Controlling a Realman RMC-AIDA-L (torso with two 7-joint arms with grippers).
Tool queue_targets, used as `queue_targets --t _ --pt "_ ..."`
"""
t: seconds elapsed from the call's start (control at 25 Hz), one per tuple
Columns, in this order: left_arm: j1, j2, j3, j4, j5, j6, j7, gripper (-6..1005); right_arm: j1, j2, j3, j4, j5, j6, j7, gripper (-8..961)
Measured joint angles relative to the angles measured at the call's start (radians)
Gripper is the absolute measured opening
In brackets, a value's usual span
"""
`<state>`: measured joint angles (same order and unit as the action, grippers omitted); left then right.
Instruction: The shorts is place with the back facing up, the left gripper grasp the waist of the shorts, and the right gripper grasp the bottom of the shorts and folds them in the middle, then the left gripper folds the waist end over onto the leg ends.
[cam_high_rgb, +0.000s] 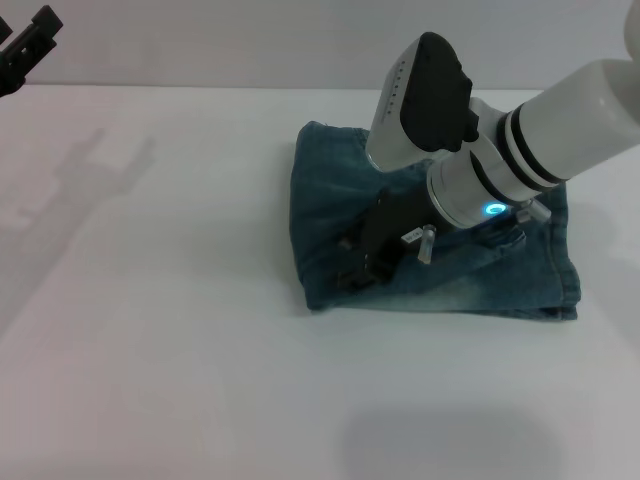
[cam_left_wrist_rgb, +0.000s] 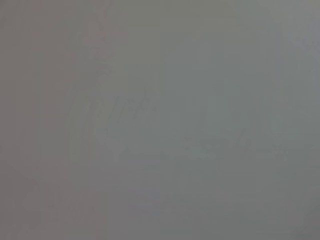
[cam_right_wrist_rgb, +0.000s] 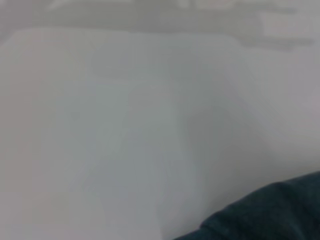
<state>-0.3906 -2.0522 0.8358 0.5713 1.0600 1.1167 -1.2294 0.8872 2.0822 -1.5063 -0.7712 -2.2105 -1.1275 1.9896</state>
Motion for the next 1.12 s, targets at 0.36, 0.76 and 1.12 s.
queue_targets --t 0.36,0.76,1.12 --pt "-0.003 0.001 -0.001 -0.009 0.000 -0.008 0.001 844 -0.070 -0.010 0.018 -0.208 0.185 -0.459 -0.151 558" --pt "-0.008 -0.001 -0.018 -0.023 0.000 -0.009 0.020 844 -0.462 -0.004 0.173 -0.431 0.713 -0.316 -0.661 558" --pt "-0.014 -0.004 -0.074 -0.075 -0.005 0.003 0.097 844 -0.568 -0.002 0.192 -0.045 1.590 0.003 -1.404 559"
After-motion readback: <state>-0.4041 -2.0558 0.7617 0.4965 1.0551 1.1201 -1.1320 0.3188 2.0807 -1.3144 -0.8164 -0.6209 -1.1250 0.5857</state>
